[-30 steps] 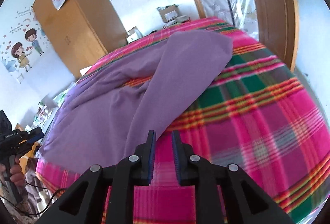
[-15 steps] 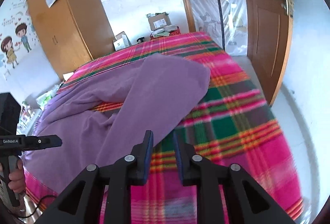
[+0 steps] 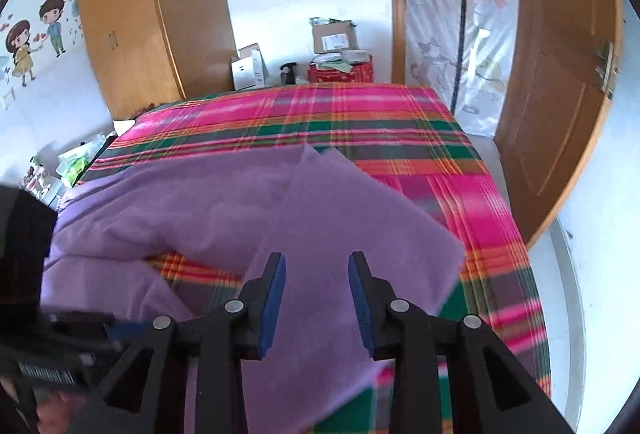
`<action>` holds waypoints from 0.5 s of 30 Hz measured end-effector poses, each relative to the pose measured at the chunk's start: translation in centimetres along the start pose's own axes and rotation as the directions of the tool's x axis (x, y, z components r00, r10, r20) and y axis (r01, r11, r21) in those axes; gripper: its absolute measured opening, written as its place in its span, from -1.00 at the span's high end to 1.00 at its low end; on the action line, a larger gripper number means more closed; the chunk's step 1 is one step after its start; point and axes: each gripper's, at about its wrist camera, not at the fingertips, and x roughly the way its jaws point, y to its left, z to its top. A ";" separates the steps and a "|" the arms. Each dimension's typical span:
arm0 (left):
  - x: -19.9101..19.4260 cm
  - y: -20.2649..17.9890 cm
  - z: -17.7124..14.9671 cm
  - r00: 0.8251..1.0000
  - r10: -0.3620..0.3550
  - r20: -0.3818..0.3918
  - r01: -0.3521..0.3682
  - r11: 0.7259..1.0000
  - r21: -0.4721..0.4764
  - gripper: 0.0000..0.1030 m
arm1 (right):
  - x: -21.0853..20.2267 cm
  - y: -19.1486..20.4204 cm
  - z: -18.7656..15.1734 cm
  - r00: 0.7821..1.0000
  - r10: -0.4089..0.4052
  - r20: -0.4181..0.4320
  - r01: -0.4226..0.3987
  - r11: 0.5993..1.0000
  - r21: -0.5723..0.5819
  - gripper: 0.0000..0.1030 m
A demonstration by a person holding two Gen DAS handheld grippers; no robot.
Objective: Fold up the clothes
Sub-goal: 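Grasp the sweatpants edge with the right gripper while the left gripper moves over the fabric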
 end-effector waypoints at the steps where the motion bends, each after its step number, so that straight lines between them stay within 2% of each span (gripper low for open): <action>1: 0.2 0.0 0.0 1.000 -0.002 -0.005 0.002 1.000 0.000 0.24 | 0.5 0.1 0.5 1.000 0.003 -0.002 -0.003 1.000 -0.006 0.32; 8: 0.9 0.0 -0.3 1.000 -0.023 -0.005 0.023 1.000 0.008 0.24 | 3.6 1.4 2.2 0.999 -0.010 -0.032 0.008 0.999 -0.047 0.31; 15: 0.7 0.0 -0.8 1.000 -0.027 -0.001 0.027 0.999 0.029 0.24 | 5.0 2.2 2.9 0.994 -0.098 -0.038 0.093 0.990 -0.103 0.29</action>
